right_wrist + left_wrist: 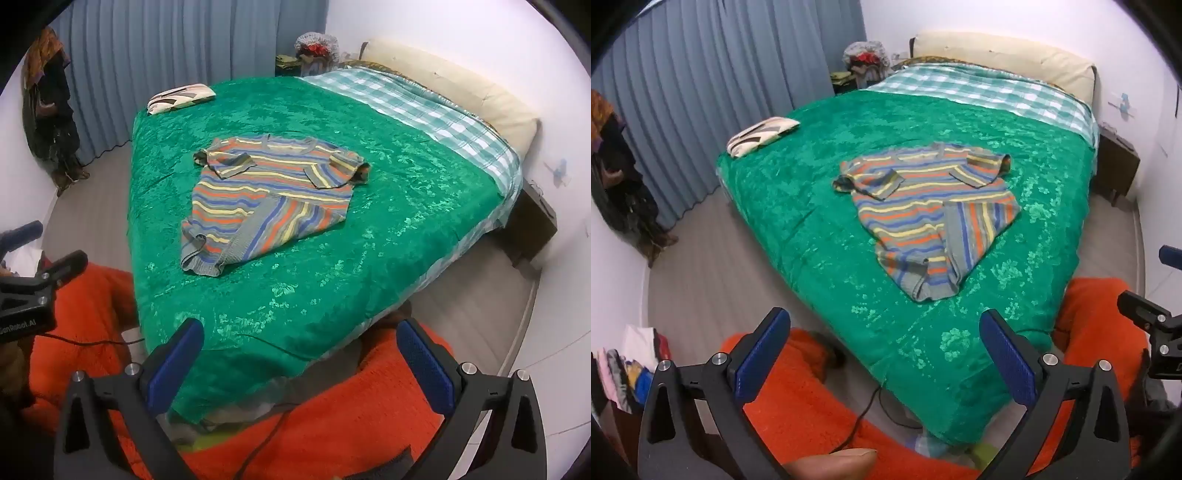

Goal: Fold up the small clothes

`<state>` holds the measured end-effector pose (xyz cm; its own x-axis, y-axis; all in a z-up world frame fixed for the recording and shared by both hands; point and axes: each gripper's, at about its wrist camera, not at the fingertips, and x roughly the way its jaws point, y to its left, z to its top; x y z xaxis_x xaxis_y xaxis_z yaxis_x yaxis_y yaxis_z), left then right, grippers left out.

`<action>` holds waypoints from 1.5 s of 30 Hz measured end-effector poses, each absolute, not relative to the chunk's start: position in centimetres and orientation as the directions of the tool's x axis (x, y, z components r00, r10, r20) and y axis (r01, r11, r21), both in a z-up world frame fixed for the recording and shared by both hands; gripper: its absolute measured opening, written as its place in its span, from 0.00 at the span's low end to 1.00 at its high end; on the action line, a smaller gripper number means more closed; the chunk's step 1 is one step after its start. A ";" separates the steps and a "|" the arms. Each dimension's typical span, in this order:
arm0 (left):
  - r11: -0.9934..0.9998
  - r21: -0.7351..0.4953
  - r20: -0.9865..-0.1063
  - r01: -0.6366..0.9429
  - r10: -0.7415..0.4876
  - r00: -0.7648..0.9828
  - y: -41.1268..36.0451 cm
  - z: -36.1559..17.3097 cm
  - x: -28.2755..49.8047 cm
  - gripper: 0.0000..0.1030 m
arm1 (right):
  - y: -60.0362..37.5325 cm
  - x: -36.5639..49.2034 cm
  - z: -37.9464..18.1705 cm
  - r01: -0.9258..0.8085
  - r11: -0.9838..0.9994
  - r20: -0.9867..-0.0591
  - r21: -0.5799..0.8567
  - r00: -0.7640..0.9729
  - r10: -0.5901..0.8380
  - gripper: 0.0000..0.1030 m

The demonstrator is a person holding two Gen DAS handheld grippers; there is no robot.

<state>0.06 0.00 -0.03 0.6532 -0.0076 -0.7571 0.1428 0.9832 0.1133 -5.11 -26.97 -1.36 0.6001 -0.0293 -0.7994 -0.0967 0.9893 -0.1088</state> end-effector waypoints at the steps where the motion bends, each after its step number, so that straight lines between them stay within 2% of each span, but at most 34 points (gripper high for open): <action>1: 0.984 0.108 -0.759 0.143 -0.012 0.651 0.0 -0.1 0.1 0.99 | -26.9 -5.2 -1.4 -0.093 0.988 -0.790 -0.126 0.612 -0.044 1.00; 8: 0.986 0.099 -0.724 0.132 -0.020 0.690 0.6 0.7 -1.5 0.99 | -26.2 -6.1 -0.9 -0.098 0.986 -0.789 -0.136 0.612 -0.048 1.00; 14: 0.986 0.101 -0.730 0.135 -0.019 0.684 0.5 1.2 -1.7 0.99 | -25.8 -8.0 -0.4 -0.094 0.985 -0.767 -0.145 0.640 -0.052 1.00; 45: 0.982 0.122 -0.736 0.145 -0.008 0.677 -0.1 0.9 -2.1 0.99 | -25.9 -8.6 0.2 -0.093 0.984 -0.766 -0.150 0.640 -0.057 1.00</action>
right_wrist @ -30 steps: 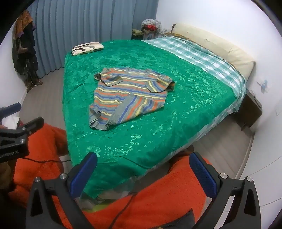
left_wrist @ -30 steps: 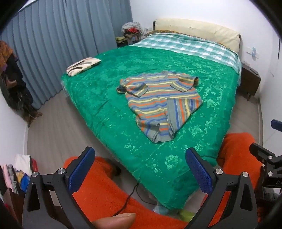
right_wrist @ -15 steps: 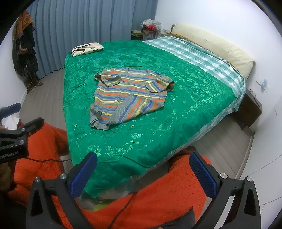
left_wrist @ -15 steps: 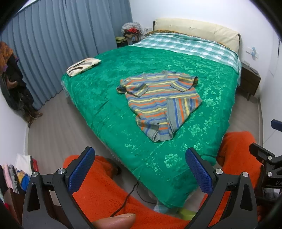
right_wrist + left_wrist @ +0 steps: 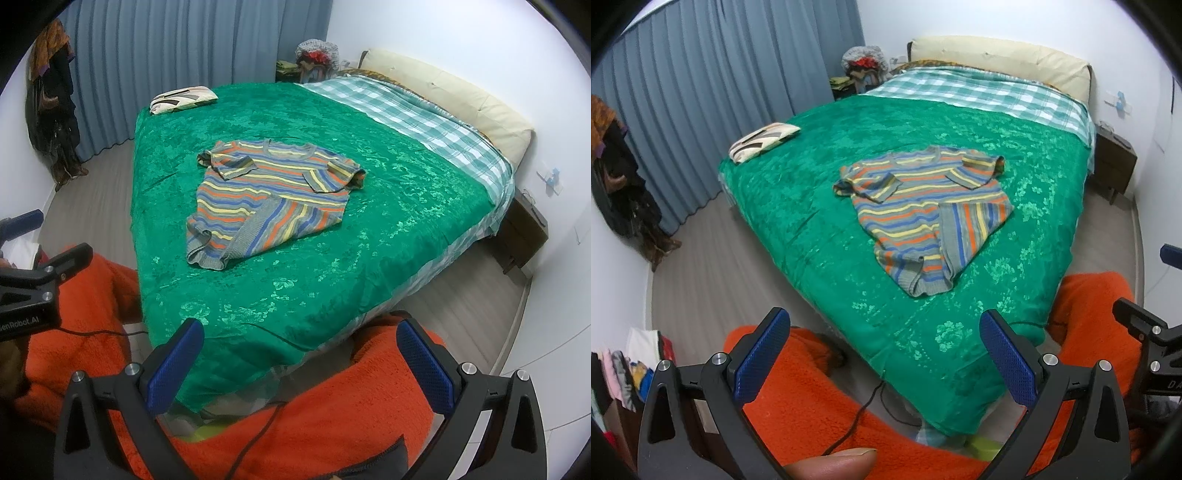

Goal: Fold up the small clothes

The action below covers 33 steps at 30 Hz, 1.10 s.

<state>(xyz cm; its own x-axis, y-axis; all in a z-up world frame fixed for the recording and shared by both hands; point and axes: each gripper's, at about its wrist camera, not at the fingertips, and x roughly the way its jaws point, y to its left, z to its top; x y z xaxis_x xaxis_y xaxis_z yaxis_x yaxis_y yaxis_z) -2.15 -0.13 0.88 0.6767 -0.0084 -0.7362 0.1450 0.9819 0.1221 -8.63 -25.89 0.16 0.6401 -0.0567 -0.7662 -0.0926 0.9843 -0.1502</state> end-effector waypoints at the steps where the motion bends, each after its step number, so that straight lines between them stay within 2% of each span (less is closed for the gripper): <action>1: 0.982 0.123 -0.737 0.146 -0.008 0.675 -0.2 0.9 -2.1 0.99 | -25.9 -8.8 0.3 -0.092 0.983 -0.765 -0.157 0.641 -0.062 1.00; 8: 0.981 0.128 -0.743 0.148 -0.004 0.669 -0.2 0.6 -1.8 0.99 | -26.0 -8.8 0.2 -0.070 0.972 -0.752 -0.223 0.647 -0.126 1.00; 15: 0.981 0.128 -0.745 0.148 -0.003 0.667 -0.4 0.4 -1.8 0.99 | -26.3 -8.0 -0.1 0.007 0.937 -0.720 -0.350 0.637 -0.274 0.99; 33: 0.984 0.111 -0.745 0.140 -0.011 0.667 -0.1 -0.1 -1.9 0.99 | -26.9 -6.4 0.8 0.124 0.812 -0.590 -0.570 0.627 -0.510 0.99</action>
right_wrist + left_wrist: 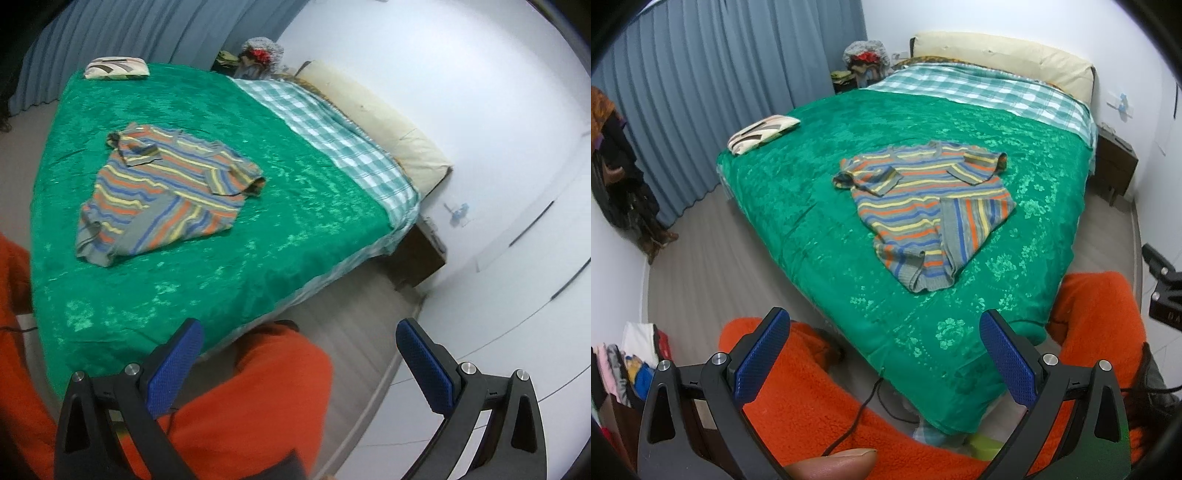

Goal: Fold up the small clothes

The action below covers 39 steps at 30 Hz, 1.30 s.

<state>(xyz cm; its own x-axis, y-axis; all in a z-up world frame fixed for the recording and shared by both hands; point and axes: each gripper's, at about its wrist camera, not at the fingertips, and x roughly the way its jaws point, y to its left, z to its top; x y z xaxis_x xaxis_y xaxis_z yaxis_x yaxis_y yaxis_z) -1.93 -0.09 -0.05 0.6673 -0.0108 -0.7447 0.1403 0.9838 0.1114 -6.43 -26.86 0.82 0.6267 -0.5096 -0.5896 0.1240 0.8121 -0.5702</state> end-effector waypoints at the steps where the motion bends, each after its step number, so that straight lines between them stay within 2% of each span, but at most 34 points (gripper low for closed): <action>1: 0.984 0.110 -0.745 0.140 -0.012 0.667 0.0 -0.1 -1.9 0.99 | -26.9 -6.4 0.9 0.128 0.809 -0.585 -0.574 0.626 -0.515 0.99; 39: 0.983 0.031 -0.749 0.184 -0.099 0.656 0.3 0.1 -1.6 0.99 | -30.9 -7.5 5.2 0.324 0.696 -0.455 -0.641 0.570 -0.685 0.99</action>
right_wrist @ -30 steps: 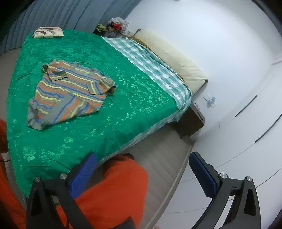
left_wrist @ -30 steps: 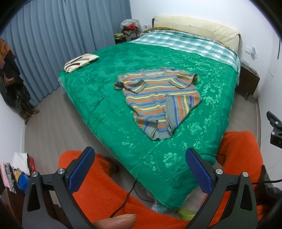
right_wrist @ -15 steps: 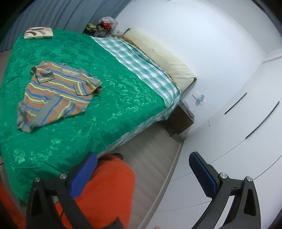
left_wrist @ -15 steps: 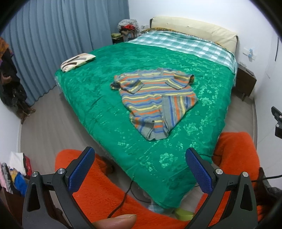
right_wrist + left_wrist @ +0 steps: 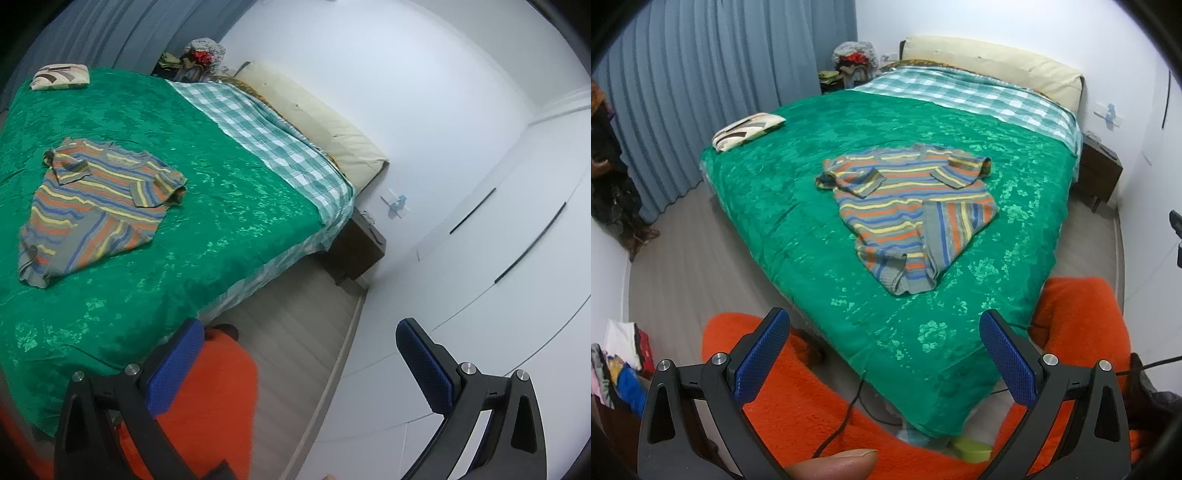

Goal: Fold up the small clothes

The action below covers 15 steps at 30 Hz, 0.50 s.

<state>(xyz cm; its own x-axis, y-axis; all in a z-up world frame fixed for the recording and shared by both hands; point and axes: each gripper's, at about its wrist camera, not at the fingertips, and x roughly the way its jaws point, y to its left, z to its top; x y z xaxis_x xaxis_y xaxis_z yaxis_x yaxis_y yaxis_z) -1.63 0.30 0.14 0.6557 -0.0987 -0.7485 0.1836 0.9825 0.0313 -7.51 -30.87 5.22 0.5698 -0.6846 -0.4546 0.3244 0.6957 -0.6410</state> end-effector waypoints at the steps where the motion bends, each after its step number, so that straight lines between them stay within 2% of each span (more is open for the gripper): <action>1: 0.982 0.030 -0.749 0.185 -0.101 0.655 0.3 0.2 -1.6 0.99 | -31.0 -7.6 5.3 0.328 0.693 -0.452 -0.642 0.568 -0.688 0.99; 15: 0.979 0.020 -0.746 0.202 -0.120 0.655 0.3 0.4 -1.8 0.99 | -32.3 -8.8 7.1 0.394 0.656 -0.406 -0.644 0.551 -0.729 0.99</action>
<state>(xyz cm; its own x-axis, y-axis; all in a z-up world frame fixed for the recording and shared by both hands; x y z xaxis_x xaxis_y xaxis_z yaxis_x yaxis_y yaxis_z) -1.78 0.29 0.37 0.6550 -0.1202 -0.7460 0.2023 0.9791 0.0199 -8.75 -32.25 7.13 0.5510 -0.7293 -0.4056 0.3943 0.6559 -0.6437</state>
